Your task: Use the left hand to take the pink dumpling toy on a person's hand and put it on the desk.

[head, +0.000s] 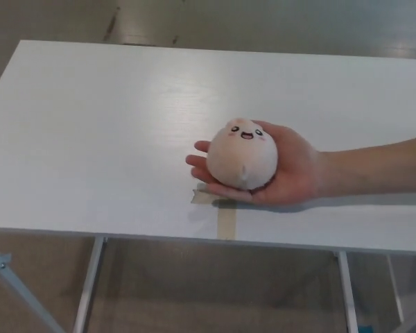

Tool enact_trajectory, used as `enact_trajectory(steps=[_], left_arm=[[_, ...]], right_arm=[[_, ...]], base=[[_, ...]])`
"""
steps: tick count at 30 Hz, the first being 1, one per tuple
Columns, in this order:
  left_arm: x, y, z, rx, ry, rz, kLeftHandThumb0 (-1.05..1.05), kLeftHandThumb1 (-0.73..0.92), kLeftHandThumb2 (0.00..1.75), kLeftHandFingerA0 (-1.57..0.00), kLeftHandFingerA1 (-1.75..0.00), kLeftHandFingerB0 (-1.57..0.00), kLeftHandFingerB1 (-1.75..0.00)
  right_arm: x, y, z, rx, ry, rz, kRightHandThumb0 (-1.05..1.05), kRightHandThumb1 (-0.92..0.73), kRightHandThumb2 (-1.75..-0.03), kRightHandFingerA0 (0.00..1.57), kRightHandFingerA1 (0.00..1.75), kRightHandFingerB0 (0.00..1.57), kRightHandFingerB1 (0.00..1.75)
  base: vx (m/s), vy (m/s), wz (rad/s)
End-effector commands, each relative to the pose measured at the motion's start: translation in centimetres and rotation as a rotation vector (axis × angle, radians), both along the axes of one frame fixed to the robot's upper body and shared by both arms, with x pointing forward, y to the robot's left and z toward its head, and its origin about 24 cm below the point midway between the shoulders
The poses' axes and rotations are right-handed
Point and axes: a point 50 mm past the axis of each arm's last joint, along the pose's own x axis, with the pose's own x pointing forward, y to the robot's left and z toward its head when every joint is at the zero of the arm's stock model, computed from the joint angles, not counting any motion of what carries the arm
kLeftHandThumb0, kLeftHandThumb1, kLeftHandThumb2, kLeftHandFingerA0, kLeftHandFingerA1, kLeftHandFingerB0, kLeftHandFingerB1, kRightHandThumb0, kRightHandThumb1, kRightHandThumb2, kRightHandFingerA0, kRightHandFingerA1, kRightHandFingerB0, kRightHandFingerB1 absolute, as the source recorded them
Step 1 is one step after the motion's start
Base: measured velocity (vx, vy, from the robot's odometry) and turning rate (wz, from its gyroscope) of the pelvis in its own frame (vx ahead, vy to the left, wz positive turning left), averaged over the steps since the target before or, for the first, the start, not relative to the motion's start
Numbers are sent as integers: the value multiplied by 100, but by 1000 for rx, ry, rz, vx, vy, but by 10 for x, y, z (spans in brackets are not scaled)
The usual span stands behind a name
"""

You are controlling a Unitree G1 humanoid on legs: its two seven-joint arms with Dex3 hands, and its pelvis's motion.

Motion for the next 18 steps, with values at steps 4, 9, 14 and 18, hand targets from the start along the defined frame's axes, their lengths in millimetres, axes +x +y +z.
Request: enact_trajectory(steps=[4,9,14,18], left_arm=[[3,-6,-1,16,-9,-66,-27,62,59,-62,-42,-45,-37],[5,-7,0,33,-24,-91,-27,63,59,-63,-42,-46,-37],[14,-10,12,68,-164,-182,-27,63,59,-65,-43,-48,-38],[13,-14,22,59,-252,-280,-26,63,59,-64,-44,-48,-38]], right_arm=[[-6,-5,-1,8,10,-6,-22,-68,-60,67,46,51,41],[-7,-5,-1,4,18,1,-22,-68,-60,67,46,51,41],[-7,-3,-2,8,20,-2,-22,-68,-60,67,46,51,41],[-8,-4,-2,6,24,0,-22,-68,-60,67,46,51,41]], base=[[0,0,0],[0,0,0],[0,0,0],[0,0,0]])
